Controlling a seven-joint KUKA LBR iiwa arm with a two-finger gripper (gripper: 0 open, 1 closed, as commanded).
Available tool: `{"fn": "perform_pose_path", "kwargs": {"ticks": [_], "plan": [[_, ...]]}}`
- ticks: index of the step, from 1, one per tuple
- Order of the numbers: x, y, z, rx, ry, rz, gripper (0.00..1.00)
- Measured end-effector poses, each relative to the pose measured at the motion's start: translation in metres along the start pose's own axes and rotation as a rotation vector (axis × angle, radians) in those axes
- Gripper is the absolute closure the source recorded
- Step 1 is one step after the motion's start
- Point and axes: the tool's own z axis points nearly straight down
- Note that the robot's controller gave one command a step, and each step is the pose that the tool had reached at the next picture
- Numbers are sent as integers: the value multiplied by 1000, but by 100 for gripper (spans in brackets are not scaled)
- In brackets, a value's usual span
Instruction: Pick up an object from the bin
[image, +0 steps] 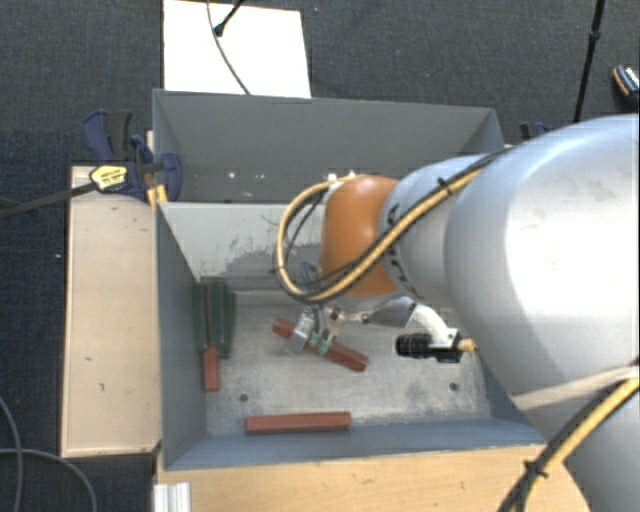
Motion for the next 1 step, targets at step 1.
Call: {"fn": "perform_pose_path", "kwargs": {"ticks": [1], "plan": [[-7,-37,-154,-5,-5,25,100]]}}
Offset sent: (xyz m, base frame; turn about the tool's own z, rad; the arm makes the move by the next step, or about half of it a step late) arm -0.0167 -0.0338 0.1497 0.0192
